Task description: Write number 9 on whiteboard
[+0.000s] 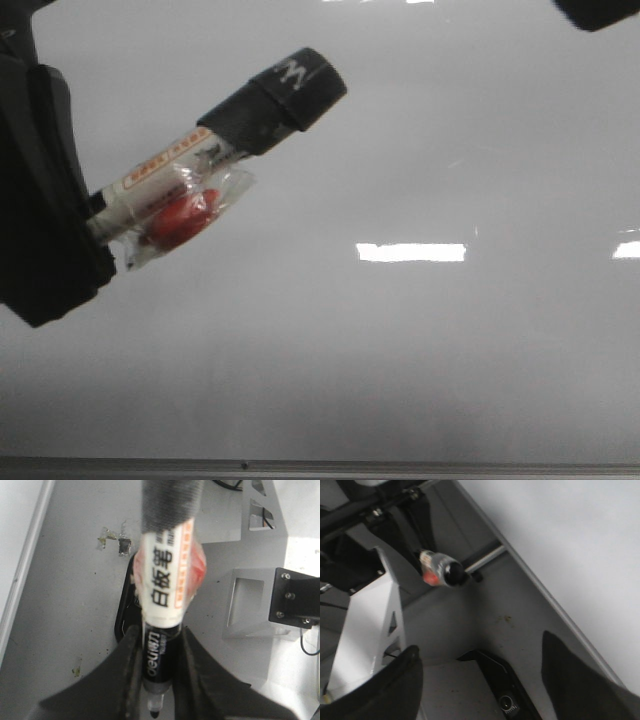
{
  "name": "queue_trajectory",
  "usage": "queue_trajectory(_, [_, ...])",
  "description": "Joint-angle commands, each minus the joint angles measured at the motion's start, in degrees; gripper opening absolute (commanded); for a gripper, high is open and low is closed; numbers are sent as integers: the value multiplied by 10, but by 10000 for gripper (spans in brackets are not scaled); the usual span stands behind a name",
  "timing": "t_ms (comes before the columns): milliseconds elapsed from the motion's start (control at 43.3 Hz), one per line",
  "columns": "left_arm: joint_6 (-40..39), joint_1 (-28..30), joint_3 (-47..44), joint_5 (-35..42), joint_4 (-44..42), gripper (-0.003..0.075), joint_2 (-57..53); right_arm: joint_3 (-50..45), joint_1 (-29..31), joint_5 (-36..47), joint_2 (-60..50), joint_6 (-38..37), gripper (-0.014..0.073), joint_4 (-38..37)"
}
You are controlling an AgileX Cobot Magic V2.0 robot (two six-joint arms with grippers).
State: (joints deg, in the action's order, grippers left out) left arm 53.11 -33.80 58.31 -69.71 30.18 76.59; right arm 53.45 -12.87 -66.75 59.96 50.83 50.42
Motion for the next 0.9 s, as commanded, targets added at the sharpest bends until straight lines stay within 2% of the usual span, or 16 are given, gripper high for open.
queue_trajectory(0, [8,-16,18,-23,29,-19,-19,30,-28,-4,36,55,566,85])
queue_trajectory(138, [8,-19,18,-23,29,-19,-19,46,-82,6,94,92,566,123])
queue_trajectory(300, [8,-19,18,-22,34,-19,-19,62,-140,32,145,99,563,125])
queue_trajectory(508, [8,-19,18,-16,44,-19,-19,63,-165,51,188,105,542,133])
queue_trajectory(600, [8,-19,18,-15,49,-19,-19,63,-165,42,202,105,455,149])
queue_trajectory(808, [8,-19,18,8,57,-18,-22,63,-165,15,212,105,144,156])
queue_trajectory(877, [8,-19,18,28,63,5,-27,63,-165,6,212,105,31,156])
